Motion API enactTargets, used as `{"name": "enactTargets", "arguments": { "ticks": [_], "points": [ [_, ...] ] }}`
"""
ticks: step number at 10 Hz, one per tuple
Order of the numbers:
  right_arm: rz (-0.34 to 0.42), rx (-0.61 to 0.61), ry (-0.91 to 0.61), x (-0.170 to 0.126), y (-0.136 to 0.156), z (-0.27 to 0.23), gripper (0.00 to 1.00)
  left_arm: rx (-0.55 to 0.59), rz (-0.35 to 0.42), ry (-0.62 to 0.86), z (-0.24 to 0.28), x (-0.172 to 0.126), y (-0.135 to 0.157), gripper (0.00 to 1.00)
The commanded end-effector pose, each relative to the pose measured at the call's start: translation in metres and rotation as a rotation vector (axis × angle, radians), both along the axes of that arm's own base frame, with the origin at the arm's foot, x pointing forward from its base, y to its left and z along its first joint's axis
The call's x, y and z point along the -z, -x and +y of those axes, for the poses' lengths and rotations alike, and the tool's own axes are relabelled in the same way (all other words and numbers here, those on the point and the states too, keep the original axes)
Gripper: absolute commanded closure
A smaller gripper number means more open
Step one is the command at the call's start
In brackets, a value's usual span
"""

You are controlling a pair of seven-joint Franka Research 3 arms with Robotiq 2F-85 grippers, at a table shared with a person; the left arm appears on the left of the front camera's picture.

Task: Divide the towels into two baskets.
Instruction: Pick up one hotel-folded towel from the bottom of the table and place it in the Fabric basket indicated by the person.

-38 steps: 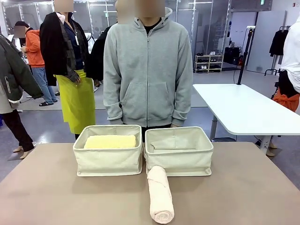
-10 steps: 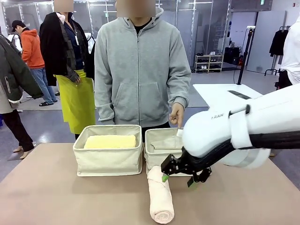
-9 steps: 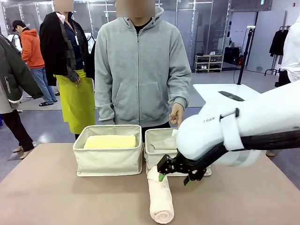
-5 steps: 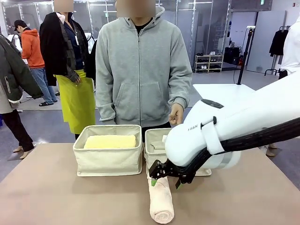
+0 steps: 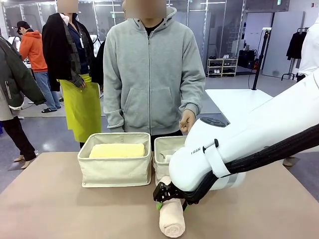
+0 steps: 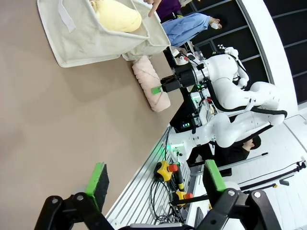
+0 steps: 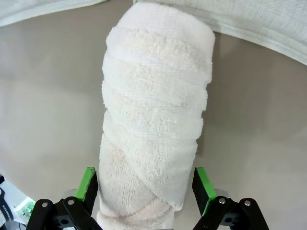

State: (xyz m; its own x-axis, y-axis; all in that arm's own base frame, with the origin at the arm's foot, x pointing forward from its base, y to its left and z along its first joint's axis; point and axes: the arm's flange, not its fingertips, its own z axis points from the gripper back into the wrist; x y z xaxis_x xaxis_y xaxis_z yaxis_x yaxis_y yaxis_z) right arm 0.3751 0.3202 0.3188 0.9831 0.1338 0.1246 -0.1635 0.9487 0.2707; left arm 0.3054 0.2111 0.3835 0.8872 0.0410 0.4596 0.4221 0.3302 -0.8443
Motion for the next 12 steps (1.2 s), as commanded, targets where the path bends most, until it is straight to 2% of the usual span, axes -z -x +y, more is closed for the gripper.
{"name": "enactTargets", "arguments": {
  "ticks": [1, 2, 3, 4, 5, 6, 7, 8, 9, 10, 12],
  "points": [
    [-0.019, 0.039, 0.018, 0.002, -0.003, 0.017, 0.0, -0.004, 0.003, 0.013, 0.001, -0.003, 0.003, 0.0],
    [-0.028, 0.023, 0.029, 0.006, -0.005, 0.016, 0.14, -0.004, 0.003, 0.013, 0.001, -0.003, 0.003, 0.0],
    [-0.028, 0.013, 0.029, 0.006, -0.006, 0.015, 0.19, -0.004, 0.003, 0.013, 0.001, -0.003, 0.003, 0.0],
    [-0.028, 0.014, 0.027, 0.005, -0.005, 0.014, 0.34, -0.004, 0.003, 0.013, 0.001, -0.003, 0.003, 0.0],
    [-0.023, 0.014, 0.023, 0.004, -0.005, 0.014, 0.38, -0.004, 0.003, 0.013, 0.001, -0.003, 0.003, 0.0],
    [-0.018, 0.014, 0.025, 0.005, -0.004, 0.014, 0.53, -0.004, 0.003, 0.013, 0.001, -0.003, 0.003, 0.0],
    [-0.014, 0.012, 0.026, 0.005, -0.003, 0.013, 0.57, -0.004, 0.003, 0.013, 0.001, -0.003, 0.003, 0.0],
    [-0.018, 0.009, 0.027, 0.003, -0.002, 0.013, 0.72, -0.004, 0.003, 0.013, 0.001, -0.003, 0.003, 0.0],
    [-0.022, 0.008, 0.022, 0.0, -0.001, 0.013, 0.77, -0.004, 0.003, 0.013, 0.001, -0.003, 0.003, 0.0],
    [-0.021, 0.009, 0.016, -0.004, 0.0, 0.011, 0.91, -0.004, 0.003, 0.013, 0.001, -0.003, 0.003, 0.0],
    [-0.019, -0.039, 0.029, -0.037, 0.009, 0.001, 0.93, -0.004, 0.003, 0.013, 0.001, -0.003, 0.003, 0.0]
  ]
}}
